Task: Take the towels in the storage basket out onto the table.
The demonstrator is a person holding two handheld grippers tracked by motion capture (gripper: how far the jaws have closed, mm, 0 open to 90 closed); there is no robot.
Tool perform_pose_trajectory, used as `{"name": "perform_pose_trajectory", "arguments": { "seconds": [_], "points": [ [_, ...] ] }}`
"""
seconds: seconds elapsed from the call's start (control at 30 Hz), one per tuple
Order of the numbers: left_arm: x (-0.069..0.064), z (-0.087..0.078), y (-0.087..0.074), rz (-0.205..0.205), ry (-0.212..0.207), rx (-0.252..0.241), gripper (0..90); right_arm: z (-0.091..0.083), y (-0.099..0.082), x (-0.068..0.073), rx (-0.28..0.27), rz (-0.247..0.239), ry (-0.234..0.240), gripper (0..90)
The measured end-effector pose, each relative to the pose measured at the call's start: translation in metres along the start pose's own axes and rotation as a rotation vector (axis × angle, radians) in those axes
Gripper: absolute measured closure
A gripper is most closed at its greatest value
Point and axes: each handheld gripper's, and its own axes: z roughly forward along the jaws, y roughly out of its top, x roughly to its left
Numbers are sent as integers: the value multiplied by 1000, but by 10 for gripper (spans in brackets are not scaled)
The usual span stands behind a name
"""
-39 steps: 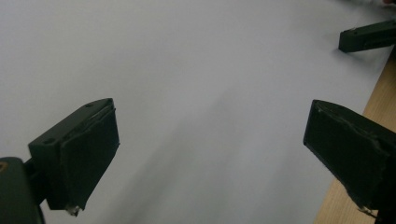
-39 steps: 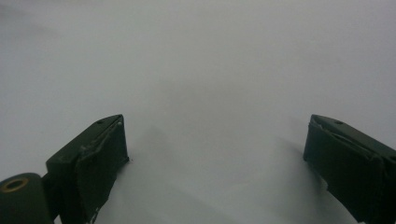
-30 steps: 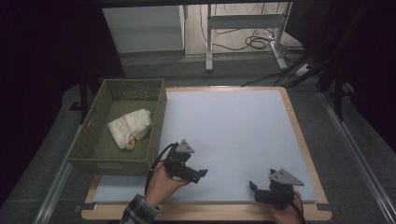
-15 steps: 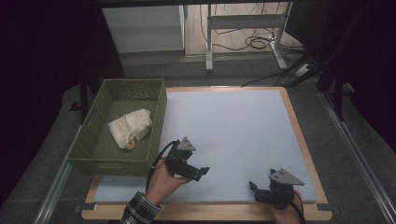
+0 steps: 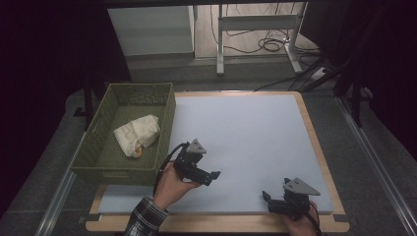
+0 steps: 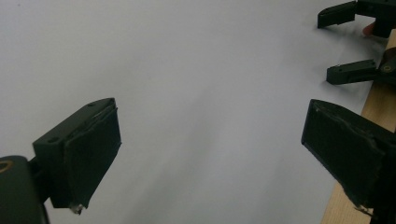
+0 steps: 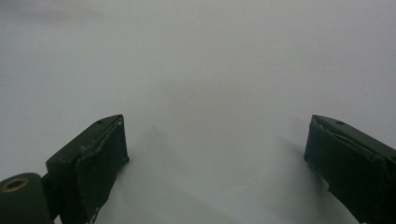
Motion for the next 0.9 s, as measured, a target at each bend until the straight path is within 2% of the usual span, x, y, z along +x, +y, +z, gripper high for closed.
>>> {"name": "perform_pose_trajectory", "arguments": {
  "seconds": [0.17,0.43,0.7,0.9],
  "points": [
    [3,3,10,9,-4,17,50,0,0,0,-3,1,0,60],
    [5,-2,34,39,25,70,42,0,0,0,-4,-1,0,61],
    [19,-13,52,44,68,114,36,0,0,0,-4,0,0,61],
    [33,-25,58,28,88,119,32,0,0,0,-4,0,0,61]
  ]
}}
